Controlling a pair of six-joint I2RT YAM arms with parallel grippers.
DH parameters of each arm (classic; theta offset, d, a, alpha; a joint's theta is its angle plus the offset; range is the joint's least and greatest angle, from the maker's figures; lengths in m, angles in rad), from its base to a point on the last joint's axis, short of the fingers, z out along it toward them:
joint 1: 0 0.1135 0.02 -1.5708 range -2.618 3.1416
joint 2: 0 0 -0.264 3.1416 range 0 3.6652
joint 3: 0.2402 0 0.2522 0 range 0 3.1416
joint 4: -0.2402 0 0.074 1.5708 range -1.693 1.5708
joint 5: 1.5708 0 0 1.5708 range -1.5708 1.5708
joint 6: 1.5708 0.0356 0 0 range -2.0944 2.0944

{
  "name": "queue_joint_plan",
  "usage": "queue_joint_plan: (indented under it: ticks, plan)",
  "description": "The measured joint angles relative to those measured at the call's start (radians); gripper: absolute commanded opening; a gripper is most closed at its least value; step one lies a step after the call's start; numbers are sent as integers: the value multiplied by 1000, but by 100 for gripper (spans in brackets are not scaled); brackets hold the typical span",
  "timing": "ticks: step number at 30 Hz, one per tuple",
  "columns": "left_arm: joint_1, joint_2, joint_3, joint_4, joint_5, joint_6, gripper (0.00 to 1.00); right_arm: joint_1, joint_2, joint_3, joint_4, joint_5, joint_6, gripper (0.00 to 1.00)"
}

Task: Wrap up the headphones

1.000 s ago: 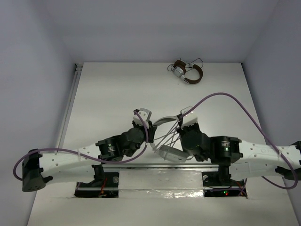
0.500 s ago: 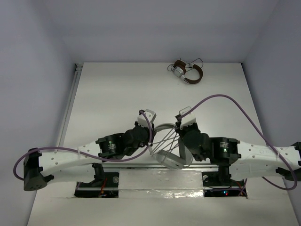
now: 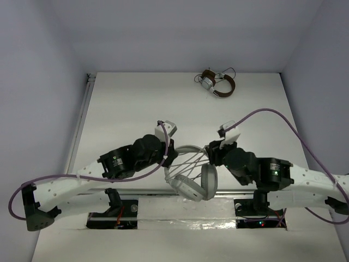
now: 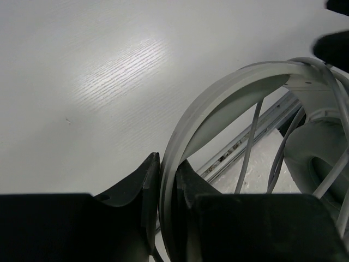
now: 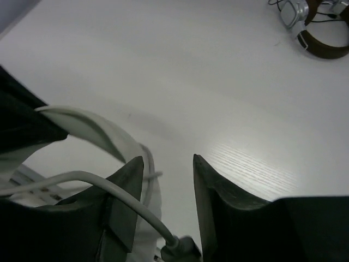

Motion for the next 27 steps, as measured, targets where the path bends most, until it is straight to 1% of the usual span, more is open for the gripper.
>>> queue_joint_plan:
  ticks: [4, 6, 7, 10, 14, 16, 19, 22, 24, 27]
  plan:
    - [156, -8, 0, -4, 150, 23, 0, -4, -135, -21, 0, -97, 23, 52]
    - [211, -10, 0, -2, 205, 34, 0, -4, -181, -20, 0, -151, 35, 56]
    - [227, -9, 2, -3, 228, 41, 0, -4, -195, -19, 0, -179, 36, 57]
    - [238, 17, 21, -10, 286, 64, 0, -4, -201, 0, -16, -277, 46, 58]
    - [245, 64, 50, -17, 352, 87, 0, -5, -152, 10, -42, -360, 58, 59]
    - [249, 78, 57, -21, 378, 93, 0, -5, -131, 10, -56, -387, 61, 57]
    - [257, 93, 67, -35, 405, 108, 0, -5, -123, 10, -60, -409, 62, 49]
    - [269, 108, 82, -38, 430, 111, 0, -5, -159, 10, -52, -397, 64, 44]
    - [284, 121, 93, -35, 430, 109, 0, -5, -195, 11, -42, -360, 71, 44]
    - [306, 148, 101, -3, 407, 90, 0, -5, -242, 20, -21, -297, 84, 49]
